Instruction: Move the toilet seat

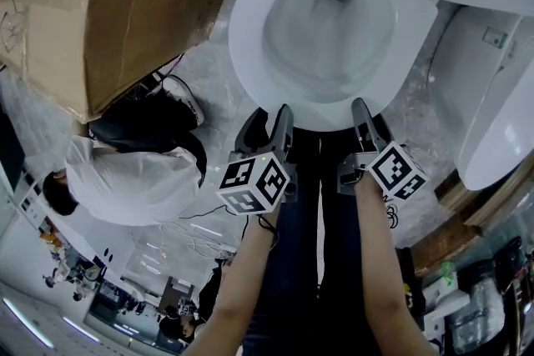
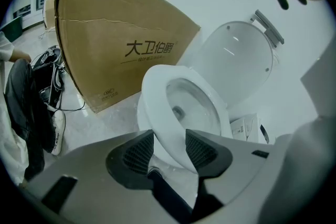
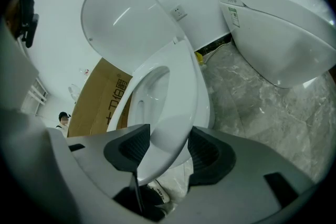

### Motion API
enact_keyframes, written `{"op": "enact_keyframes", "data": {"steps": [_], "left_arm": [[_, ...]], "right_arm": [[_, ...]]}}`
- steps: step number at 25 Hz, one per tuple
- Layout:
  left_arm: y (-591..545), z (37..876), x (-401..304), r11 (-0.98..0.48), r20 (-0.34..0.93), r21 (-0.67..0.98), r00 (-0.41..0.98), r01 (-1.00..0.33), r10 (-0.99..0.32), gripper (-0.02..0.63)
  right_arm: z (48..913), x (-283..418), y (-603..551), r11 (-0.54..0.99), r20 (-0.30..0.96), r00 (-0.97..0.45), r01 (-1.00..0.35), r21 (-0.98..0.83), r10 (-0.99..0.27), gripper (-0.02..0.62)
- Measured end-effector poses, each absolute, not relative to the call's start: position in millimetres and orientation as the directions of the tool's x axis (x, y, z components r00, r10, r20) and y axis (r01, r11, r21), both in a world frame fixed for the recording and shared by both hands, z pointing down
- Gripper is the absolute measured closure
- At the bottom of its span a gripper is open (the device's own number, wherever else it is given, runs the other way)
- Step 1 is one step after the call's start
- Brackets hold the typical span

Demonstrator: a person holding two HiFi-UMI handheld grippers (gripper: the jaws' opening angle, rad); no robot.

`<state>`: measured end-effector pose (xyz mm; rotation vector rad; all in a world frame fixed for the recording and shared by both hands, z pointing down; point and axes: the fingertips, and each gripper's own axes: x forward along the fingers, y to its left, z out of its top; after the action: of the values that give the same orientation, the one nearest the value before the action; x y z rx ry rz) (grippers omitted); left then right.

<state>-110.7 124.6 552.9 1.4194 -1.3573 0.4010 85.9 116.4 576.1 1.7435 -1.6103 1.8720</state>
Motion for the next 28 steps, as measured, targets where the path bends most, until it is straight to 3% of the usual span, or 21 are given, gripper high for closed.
{"op": "enact_keyframes", "data": {"steps": [12, 17, 28], "left_arm": [[139, 536, -115, 0.175, 0.833, 0.43, 0.314, -0.886, -0.455, 0.414], [143, 523, -114, 0.057, 0.844, 0.365, 0.305, -0.929, -0.442, 0.414], [155, 514, -110, -0.085, 0.868, 0.316, 0.324, -0.945, -0.376, 0.512]], "right_arm": [[567, 87, 114, -0.427, 0.776, -0.315, -0.692, -0.582, -0.547, 0.357], [560, 87, 113, -0.424, 0.773, -0.313, -0.693, -0.583, -0.551, 0.357], [540, 89, 108, -0.417, 0.758, -0.299, -0.69, -0.592, -0.58, 0.357]]}}
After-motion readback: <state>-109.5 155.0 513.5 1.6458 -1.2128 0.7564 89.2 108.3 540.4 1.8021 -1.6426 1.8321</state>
